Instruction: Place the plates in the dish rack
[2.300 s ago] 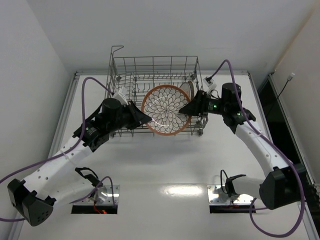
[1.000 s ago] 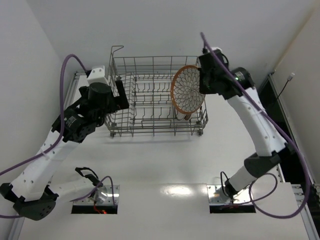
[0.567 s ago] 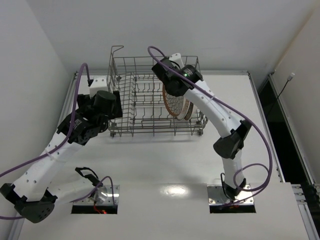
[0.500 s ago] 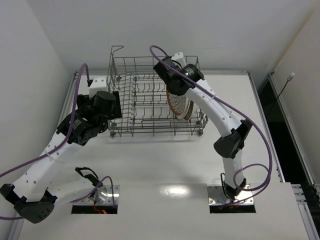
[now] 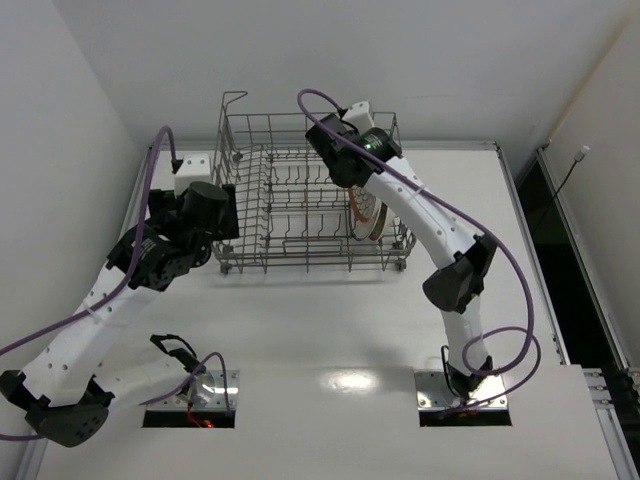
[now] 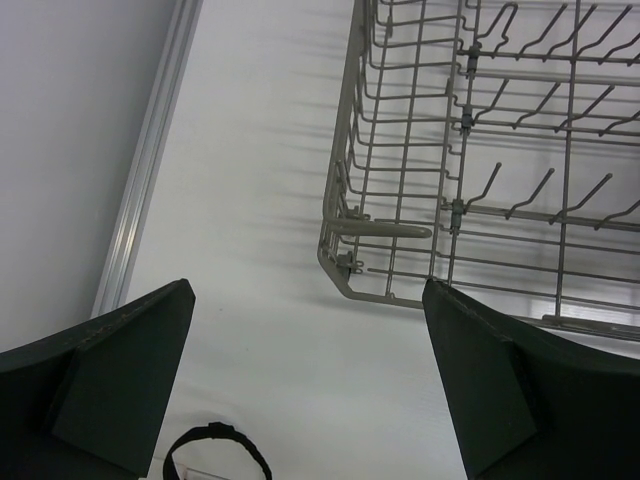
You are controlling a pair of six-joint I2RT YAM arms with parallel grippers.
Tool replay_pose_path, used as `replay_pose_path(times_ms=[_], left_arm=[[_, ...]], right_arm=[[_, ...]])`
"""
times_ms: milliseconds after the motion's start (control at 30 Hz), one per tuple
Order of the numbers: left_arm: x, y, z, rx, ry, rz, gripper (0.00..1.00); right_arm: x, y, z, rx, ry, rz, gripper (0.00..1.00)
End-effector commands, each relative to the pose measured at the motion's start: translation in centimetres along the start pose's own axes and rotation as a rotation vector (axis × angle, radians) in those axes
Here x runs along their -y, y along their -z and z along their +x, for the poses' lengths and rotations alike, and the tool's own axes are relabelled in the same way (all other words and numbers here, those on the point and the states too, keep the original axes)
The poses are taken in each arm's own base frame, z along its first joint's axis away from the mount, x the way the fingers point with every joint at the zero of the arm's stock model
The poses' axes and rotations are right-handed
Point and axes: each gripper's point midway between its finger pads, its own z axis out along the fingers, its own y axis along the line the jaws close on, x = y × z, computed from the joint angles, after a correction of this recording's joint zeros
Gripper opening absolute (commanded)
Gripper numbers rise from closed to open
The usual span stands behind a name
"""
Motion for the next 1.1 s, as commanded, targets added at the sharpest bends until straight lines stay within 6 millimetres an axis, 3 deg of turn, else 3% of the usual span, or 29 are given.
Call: replay_pose_path(times_ms=[0,233,333,500,800,900,1067], left_arm=[[-0.6,0.8,-1.0,0.014,0.034,0.001,1.00],[-1.2,1.1,-0.6,0.005,0.029,-0.013,1.00],[-1.7,1.4,-0.4,0.014,0.036,-0.019,1.00],[-1.6,1.3,0.4,0.010,0.040,0.002,1.00],[-2.1,2.0,0.8,0.020,0.058,0.028,1.00],[-2.2,2.0,1.6,0.004,0.045,0.031,1.00],[-2.6,2.3,2.3,-0.005,0.059,0.039,1.00]], right_arm=[[2.2,-0.7,-1.7,0.070,-0.011,0.146,0.00],[-0.4,-2.8,0.2,0.018,0.078,0.146,0.00],[-1.7,-2.6,0.7,0.019,0.095,0.135,0.00],[-1.9,-2.4,0.4,0.030,0.104,0.148,0.00],[-4.3,-2.0,3.2,0.019,0.235,0.180,0.00],[-5.2,-2.1,3.6,0.013,0.270,0.178,0.09],[-6.8,-2.3,4.2,-0.003,0.281,0.136,0.09]])
